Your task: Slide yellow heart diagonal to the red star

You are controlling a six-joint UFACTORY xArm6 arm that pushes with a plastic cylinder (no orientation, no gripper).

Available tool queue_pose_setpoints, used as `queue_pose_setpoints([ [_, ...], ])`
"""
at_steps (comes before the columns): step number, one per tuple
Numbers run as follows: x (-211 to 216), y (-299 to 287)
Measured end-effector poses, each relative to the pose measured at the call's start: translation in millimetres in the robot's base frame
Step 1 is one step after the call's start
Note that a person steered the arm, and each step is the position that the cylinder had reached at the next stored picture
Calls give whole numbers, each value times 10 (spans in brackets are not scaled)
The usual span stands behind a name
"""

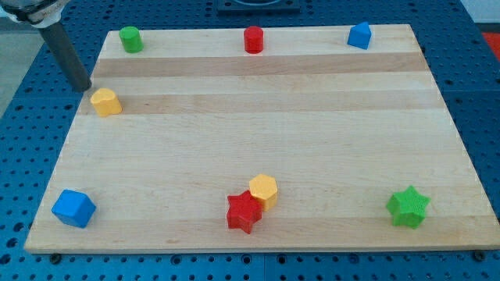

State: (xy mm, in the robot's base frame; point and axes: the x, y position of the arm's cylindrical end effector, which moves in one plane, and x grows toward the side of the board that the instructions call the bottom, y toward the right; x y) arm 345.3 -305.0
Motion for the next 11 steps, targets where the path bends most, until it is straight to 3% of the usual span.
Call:
queue_pose_setpoints([
  [2, 748, 86],
  [3, 612, 112],
  [4, 90, 101],
  [5, 126, 173],
  [7, 685, 316],
  [8, 700, 485],
  [10, 333, 204],
  [11, 373, 221],
])
